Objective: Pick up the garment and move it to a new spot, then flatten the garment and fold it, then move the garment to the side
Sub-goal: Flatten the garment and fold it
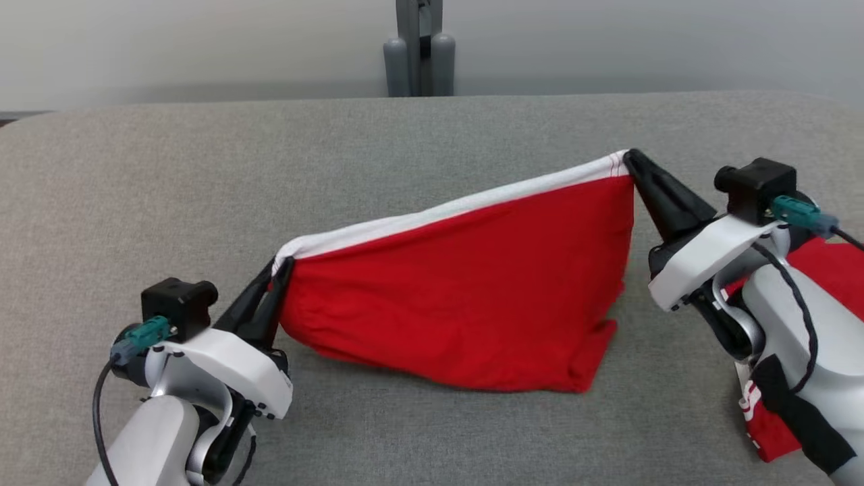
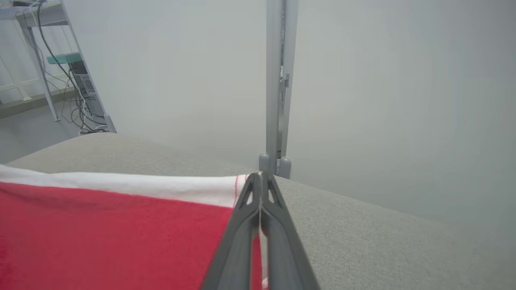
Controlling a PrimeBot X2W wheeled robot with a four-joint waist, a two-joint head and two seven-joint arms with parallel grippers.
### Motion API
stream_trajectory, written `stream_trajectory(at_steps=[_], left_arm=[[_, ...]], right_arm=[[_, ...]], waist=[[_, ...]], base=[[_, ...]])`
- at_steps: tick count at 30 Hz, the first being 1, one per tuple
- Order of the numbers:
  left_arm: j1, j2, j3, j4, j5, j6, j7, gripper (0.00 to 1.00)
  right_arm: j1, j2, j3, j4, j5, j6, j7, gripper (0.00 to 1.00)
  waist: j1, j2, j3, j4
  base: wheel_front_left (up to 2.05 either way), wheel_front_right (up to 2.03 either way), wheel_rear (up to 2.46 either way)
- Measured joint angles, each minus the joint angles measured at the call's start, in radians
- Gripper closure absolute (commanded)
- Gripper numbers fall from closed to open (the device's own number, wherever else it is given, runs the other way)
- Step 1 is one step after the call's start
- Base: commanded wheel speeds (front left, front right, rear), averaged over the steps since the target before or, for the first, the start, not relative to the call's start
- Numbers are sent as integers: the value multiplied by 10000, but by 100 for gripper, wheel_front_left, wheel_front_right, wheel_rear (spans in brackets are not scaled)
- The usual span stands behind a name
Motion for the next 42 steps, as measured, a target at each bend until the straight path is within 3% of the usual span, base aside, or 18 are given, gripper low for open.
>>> stream_trajectory(at_steps=[11, 19, 28, 42], left_arm=[[74, 558, 711, -3055, 614, 1310, -184, 100], [-520, 1032, 924, -5335, 1398, 2079, 483, 100], [-587, 1248, 765, -5892, 1476, 2188, 1193, 100], [-587, 1137, 462, -5728, 1304, 2082, 1183, 100]], right_arm=[[1263, -86, -3095, -3191, -1511, 0, -102, 100], [2253, 424, -4880, -6719, -2514, -2, 1453, 100], [3341, 1051, -5358, -8577, -2857, -2, 2650, 100], [4081, 1486, -5446, -8682, -2855, -2, 2794, 100]], waist=[[0, 0, -1079, -439], [0, 0, -1690, -758], [0, 0, -1773, -955], [0, 0, -1453, -1230]], base=[[0, 0, 0], [0, 0, 0], [0, 0, 0], [0, 0, 0]])
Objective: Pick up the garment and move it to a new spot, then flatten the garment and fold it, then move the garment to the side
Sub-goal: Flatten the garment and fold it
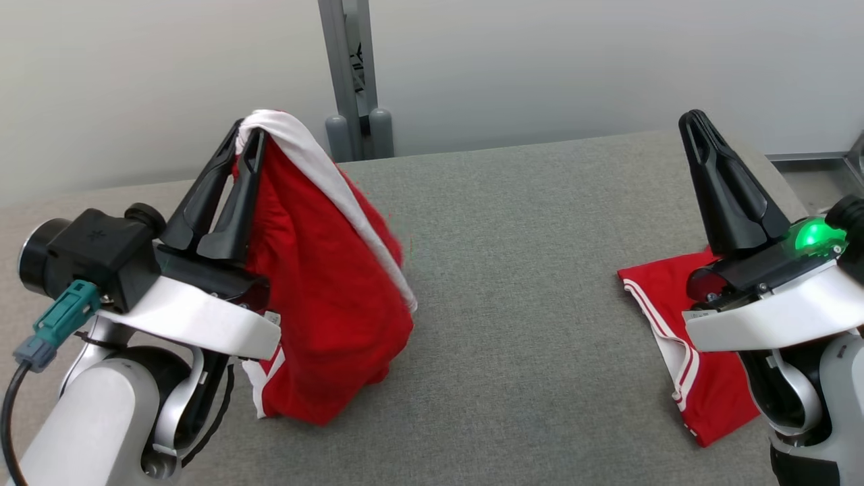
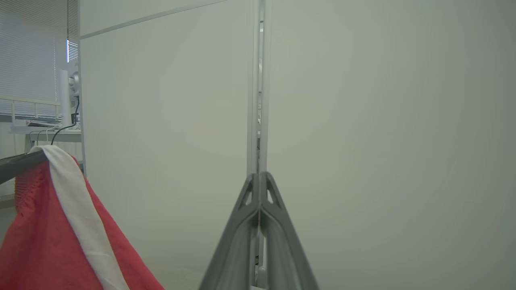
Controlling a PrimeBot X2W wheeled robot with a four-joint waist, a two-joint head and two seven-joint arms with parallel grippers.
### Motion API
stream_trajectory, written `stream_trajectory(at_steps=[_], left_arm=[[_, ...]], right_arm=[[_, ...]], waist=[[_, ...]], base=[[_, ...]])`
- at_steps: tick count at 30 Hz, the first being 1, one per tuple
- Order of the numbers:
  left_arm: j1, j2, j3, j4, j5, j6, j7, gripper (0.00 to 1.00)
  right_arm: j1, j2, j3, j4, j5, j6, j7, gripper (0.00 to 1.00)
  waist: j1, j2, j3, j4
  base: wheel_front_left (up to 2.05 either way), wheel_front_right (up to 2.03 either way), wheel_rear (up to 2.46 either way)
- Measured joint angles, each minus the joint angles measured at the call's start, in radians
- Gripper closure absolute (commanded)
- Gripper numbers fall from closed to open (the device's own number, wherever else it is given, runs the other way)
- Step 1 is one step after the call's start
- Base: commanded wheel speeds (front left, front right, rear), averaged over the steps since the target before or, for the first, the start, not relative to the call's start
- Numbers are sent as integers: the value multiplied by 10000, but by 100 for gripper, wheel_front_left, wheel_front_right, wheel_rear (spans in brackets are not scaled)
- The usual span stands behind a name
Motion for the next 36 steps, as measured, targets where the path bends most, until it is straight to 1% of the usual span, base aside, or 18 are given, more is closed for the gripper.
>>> stream_trajectory(at_steps=[1, 2, 4, 5, 6, 9, 15, 18, 21, 24, 26, 27, 28, 29, 30, 31, 32, 36], left_arm=[[-12, -12, -29, 12, -2, -6, -2, 100], [-31, -36, -75, 40, -15, -50, -2, 100], [-39, -130, -238, 100, -35, -117, -2, 100], [-40, -205, -353, 127, -38, -163, 0, 100], [-49, -278, -441, 171, -44, -182, 0, 100], [-88, -499, -784, 295, -61, -330, -48, 100], [-263, -1191, -1624, 650, -117, -686, -345, 100], [-216, -1490, -1751, 978, -117, -652, -708, 100], [218, -1461, -1607, 1482, -46, -295, -965, 100], [858, -1277, -1321, 2155, -155, -19, -1147, 100], [1261, -1220, -1093, 2640, -408, 63, -1342, 100], [1261, -1220, -1093, 2640, -408, 63, -1342, 100], [1535, -1114, -924, 3198, -441, 121, -1590, 100], [1535, -1114, -924, 3198, -441, 121, -1590, 100], [1740, -1051, -673, 3777, -589, 207, -1812, 100], [1740, -1051, -673, 3777, -589, 207, -1812, 100], [1881, -1053, -456, 4238, -752, 219, -2105, 100], [2073, -988, -186, 4801, -901, 313, -2397, 100]], right_arm=[[29, 19, -12, 15, 0, 0, -12, 100], [41, 46, -35, 36, 4, 0, -38, 93], [89, 119, -79, 77, 4, 0, -79, 42], [112, 165, -107, 92, 0, 0, -111, 2], [148, 211, -144, 109, 0, 0, -136, 0], [306, 326, -305, 190, -4, 0, -201, 0], [613, 520, -527, 378, -15, 0, -360, 0], [856, 639, -568, 493, 0, 0, -378, 0], [1117, 700, -545, 717, 33, 0, -449, 0], [1324, 750, -512, 945, 81, 0, -485, 0], [1455, 773, -516, 1104, 111, 0, -554, 0], [1455, 773, -516, 1104, 111, 0, -554, 0], [1564, 805, -504, 1312, 165, 0, -591, 0], [1564, 805, -504, 1312, 165, 0, -591, 0], [1669, 855, -460, 1482, 186, 0, -650, 0], [1669, 855, -460, 1482, 186, 0, -650, 0], [1712, 895, -433, 1689, 247, 0, -688, 0], [1735, 924, -399, 1881, 278, 0, -752, 0]], waist=[[0, 0, 22, -39], [0, 0, 46, -74], [0, 0, 105, -136], [0, 0, 141, -166], [0, 0, 184, -194], [0, 0, 337, -255], [0, 0, 670, -331], [0, 0, 858, -330], [0, 0, 1047, -307], [0, 0, 1220, -238], [0, 0, 1329, -162], [0, 0, 1329, -162], [0, 0, 1418, -63], [0, 0, 1418, -63], [0, 0, 1493, 22], [0, 0, 1493, 22], [0, 0, 1549, 95], [0, 0, 1572, 156]], base=[[0, 0, 0], [0, 0, 0], [0, 0, 0], [0, 0, 0], [0, 0, 0], [0, 0, 0], [0, 0, 0], [0, 0, 0], [0, 0, 0], [0, 0, 0], [0, 0, 0], [0, 0, 0], [0, 0, 0], [0, 0, 0], [0, 0, 0], [0, 0, 0], [0, 0, 0], [0, 0, 0]])
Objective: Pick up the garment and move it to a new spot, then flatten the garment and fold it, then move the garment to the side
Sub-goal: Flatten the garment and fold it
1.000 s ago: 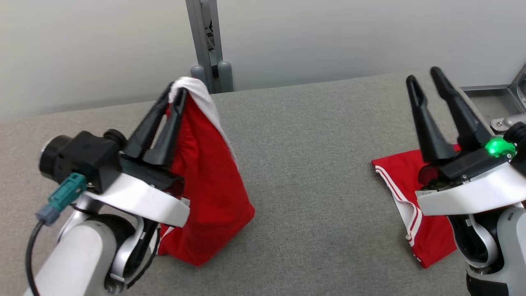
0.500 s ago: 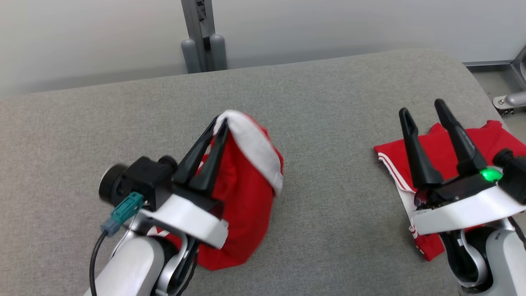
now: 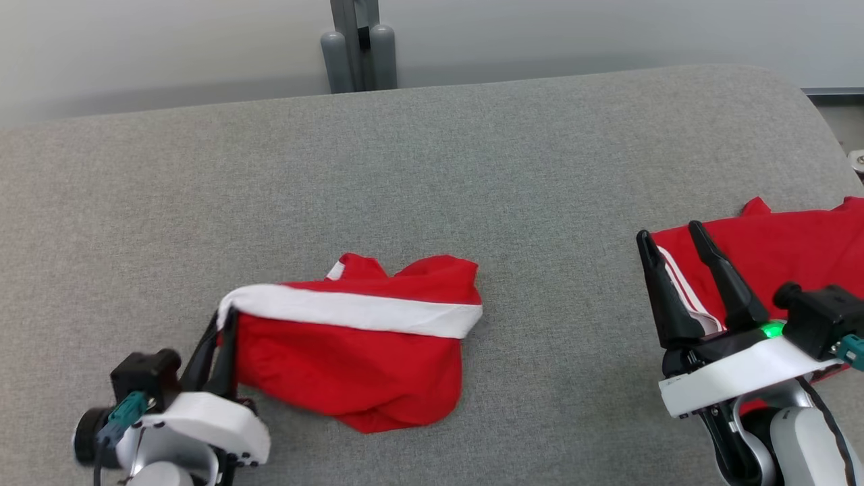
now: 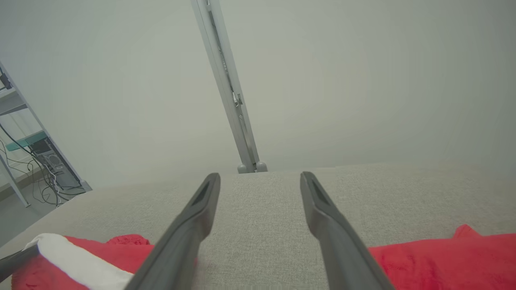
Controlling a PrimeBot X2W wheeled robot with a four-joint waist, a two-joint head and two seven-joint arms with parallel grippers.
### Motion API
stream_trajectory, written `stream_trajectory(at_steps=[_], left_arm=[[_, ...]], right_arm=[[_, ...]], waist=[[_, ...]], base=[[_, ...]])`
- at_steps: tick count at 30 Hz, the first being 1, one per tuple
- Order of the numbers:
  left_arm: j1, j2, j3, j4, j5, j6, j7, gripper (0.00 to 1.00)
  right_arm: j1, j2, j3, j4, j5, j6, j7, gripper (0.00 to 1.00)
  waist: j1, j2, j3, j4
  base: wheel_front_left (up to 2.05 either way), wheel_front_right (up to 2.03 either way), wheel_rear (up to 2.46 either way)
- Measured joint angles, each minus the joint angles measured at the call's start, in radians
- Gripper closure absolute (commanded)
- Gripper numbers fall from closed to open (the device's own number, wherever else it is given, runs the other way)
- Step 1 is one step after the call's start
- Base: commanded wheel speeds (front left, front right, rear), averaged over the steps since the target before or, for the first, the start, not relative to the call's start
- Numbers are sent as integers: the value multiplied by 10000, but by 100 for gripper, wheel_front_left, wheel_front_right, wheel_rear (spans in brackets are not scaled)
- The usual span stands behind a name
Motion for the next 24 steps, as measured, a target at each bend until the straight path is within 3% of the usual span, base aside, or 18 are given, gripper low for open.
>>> stream_trajectory(at_steps=[7, 12, 13, 14, 18, 24], left_arm=[[588, 100, 631, 790, -255, 527, -393, 100], [724, 52, 591, 968, -368, 481, -407, 100], [724, 31, 564, 997, -380, 439, -408, 63], [723, 2, 558, 1014, -430, 389, -424, 0], [728, -56, 633, 1099, -451, 422, -610, 0], [1018, 17, 1070, 658, -324, 851, -1001, 0]], right_arm=[[94, 12, 13, 337, 58, 0, -52, 0], [132, 23, 15, 460, 71, 0, -52, 0], [132, 29, 17, 479, 73, 0, -54, 0], [133, 29, 15, 504, 81, 0, -54, 0], [164, 29, 21, 581, 86, 0, -113, 0], [366, 0, -92, 639, 56, 0, -236, 0]], waist=[[0, 0, -1, 96], [0, 0, -8, 222], [0, 0, -26, 235], [0, 0, -54, 243], [0, 0, -248, 260], [0, 0, -700, 270]], base=[[0, 0, 0], [0, 0, 0], [0, 0, 0], [0, 0, 0], [0, 0, 0], [0, 0, 0]])
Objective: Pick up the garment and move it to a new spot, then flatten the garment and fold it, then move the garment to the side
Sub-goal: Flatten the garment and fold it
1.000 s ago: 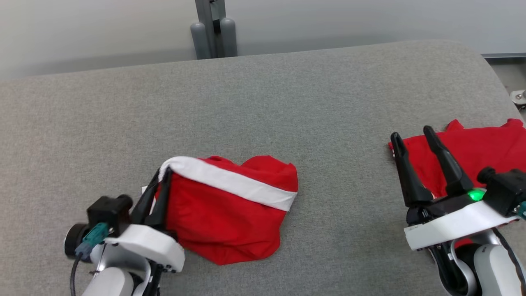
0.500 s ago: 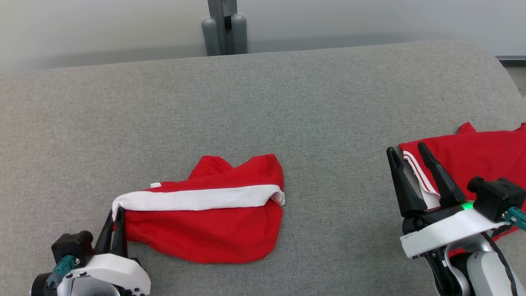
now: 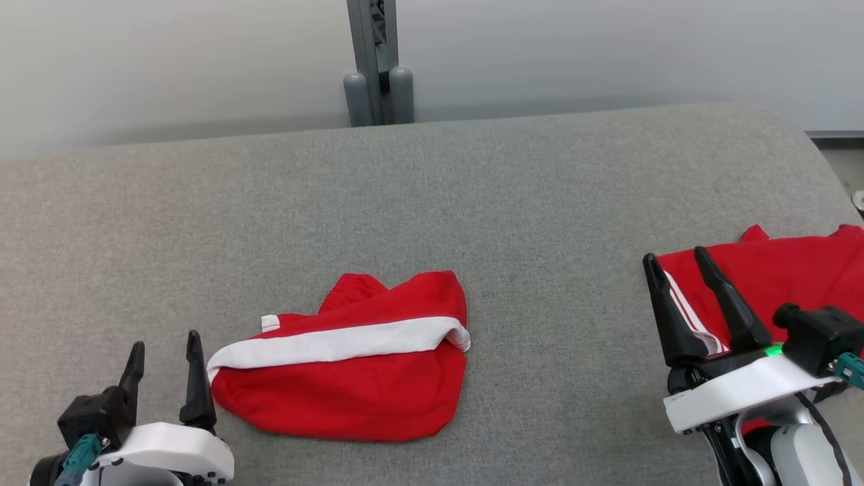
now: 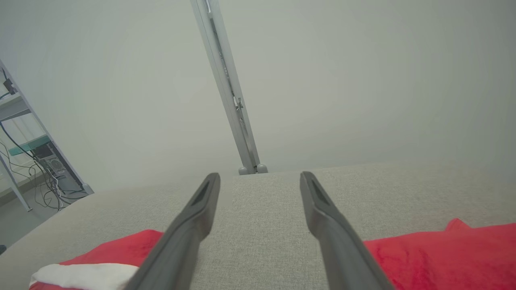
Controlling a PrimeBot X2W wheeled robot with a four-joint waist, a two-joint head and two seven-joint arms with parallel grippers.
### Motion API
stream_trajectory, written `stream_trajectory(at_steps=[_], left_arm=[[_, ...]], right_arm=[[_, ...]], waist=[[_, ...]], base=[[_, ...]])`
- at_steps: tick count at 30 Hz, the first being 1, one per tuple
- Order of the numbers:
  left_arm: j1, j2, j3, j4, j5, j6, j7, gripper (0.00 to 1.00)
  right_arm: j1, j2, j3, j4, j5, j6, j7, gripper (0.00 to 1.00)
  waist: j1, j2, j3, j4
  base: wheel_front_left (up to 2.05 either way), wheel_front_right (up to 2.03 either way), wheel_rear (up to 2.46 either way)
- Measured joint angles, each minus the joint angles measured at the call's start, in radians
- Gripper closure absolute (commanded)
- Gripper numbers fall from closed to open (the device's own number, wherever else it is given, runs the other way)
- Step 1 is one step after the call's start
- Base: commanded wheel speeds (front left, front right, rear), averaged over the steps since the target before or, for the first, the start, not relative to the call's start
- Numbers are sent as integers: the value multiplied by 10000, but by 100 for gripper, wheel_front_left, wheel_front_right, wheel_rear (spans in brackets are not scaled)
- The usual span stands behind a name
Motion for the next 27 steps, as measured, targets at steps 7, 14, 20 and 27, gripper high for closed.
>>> stream_trajectory(at_steps=[7, 14, 20, 27], left_arm=[[75, 17, 134, -1603, 738, 173, -186, 0], [144, 75, 42, -2353, 1350, 163, -205, 0], [646, 169, 17, -2364, 1298, -224, -213, 0], [913, 274, 136, -1854, 1666, -320, -213, 0]], right_arm=[[221, -17, -119, -136, -307, 0, -261, 0], [536, -8, 33, -88, -579, 0, -403, 0], [891, 4, 84, -17, -635, 0, -449, 0], [1053, 12, 115, 111, -635, 0, -476, 0]], waist=[[0, 0, -575, 38], [0, 0, -1070, 2], [0, 0, -1327, -125], [0, 0, -1452, -172]], base=[[0, 0, 0], [0, 0, 0], [0, 0, 0], [0, 0, 0]])
